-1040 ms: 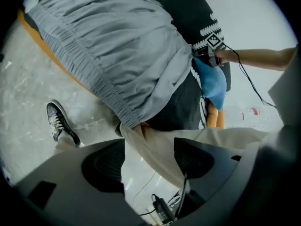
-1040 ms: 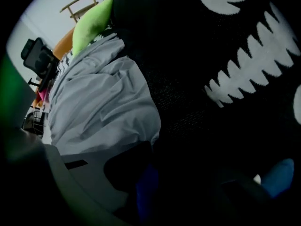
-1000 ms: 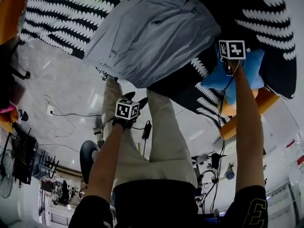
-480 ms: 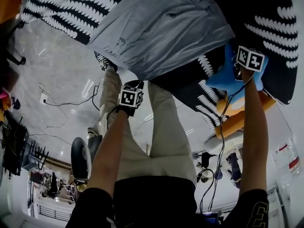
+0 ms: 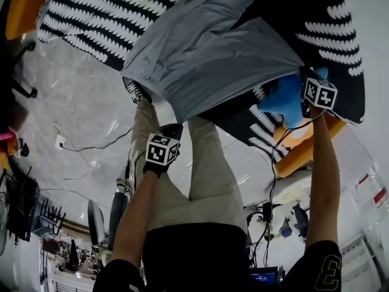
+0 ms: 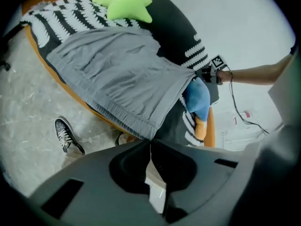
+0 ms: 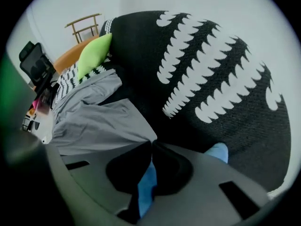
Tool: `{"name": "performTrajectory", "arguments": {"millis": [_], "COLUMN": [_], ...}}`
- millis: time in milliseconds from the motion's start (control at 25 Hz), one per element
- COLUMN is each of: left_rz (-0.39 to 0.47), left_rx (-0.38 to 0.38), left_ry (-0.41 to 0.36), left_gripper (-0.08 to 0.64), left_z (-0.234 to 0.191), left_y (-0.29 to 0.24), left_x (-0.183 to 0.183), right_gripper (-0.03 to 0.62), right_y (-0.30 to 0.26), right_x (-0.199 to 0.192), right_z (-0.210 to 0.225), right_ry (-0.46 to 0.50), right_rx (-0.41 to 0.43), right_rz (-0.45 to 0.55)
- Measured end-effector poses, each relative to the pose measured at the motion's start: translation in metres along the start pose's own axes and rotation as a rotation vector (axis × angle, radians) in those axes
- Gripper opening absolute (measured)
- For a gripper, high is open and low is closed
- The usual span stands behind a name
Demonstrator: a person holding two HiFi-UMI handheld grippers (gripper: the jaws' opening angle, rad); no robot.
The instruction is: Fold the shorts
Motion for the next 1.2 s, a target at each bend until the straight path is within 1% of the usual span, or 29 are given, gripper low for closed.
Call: {"name": "performTrajectory", "arguments": {"millis": [120, 240, 400, 480, 560, 720, 880, 1000, 1120, 1200], "left_rz": [-0.006, -0.034, -0.07, -0.06, -0.031, 0.036, 0.115, 0.185, 0.229, 0.26], "left_rx": [-0.047, -0.101, -0.158, -0.159, -0.148, -0.105, -0.01, 0.059, 0.125, 0.159], "left_ry": [-0.035, -0.057, -0.023, 0.013, 0.037, 0.03, 0.022, 0.003, -0.002, -0.002], "left_gripper": [0.017, 0.017, 0.017, 0.017, 0.017, 0.017, 0.017, 0.018, 0.018, 0.018], "left_z": [0.023, 0.045, 0.064, 0.065, 0.064, 0.053, 0.026, 0.008, -0.011, -0.024], "left_y": [0.023, 0.033, 0.034, 0.034, 0.035, 0.045, 0.067, 0.074, 0.078, 0.086], "left_x": [0.01, 0.005, -0.017, -0.022, -0.017, 0.009, 0.044, 0.064, 0.079, 0.092], "right_gripper": [0.025, 0.025, 0.025, 0.025, 0.025, 0.025, 0.025, 0.025, 0.025, 0.025], "right_y": [0.011, 0.018, 0.023, 0.024, 0.026, 0.018, 0.0, -0.018, -0.043, -0.058], "right_x": [0.008, 0.017, 0.011, 0.014, 0.024, 0.059, 0.108, 0.139, 0.169, 0.193], "right_z": [0.01, 0.014, 0.021, 0.023, 0.022, 0.008, -0.023, -0.042, -0.066, -0.083], "right_ry": [0.005, 0.028, 0.03, 0.02, 0.01, 0.009, 0.022, 0.014, -0.002, 0.015], "right_rx": [-0.002, -0.024, -0.042, -0.041, -0.039, -0.027, -0.002, 0.025, 0.064, 0.084], "right_rz": [-0.001, -0.026, -0.087, -0.101, -0.09, -0.043, -0.006, 0.044, 0.096, 0.119]}}
Point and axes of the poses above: the fingertips, and each gripper's own axes: y backward along the fingers, z to its right, x out of its top, the point moved 6 cm from there along y, backward along the fingers, and after that the axes turned 14 degrees about z, right-handed, at the moved point
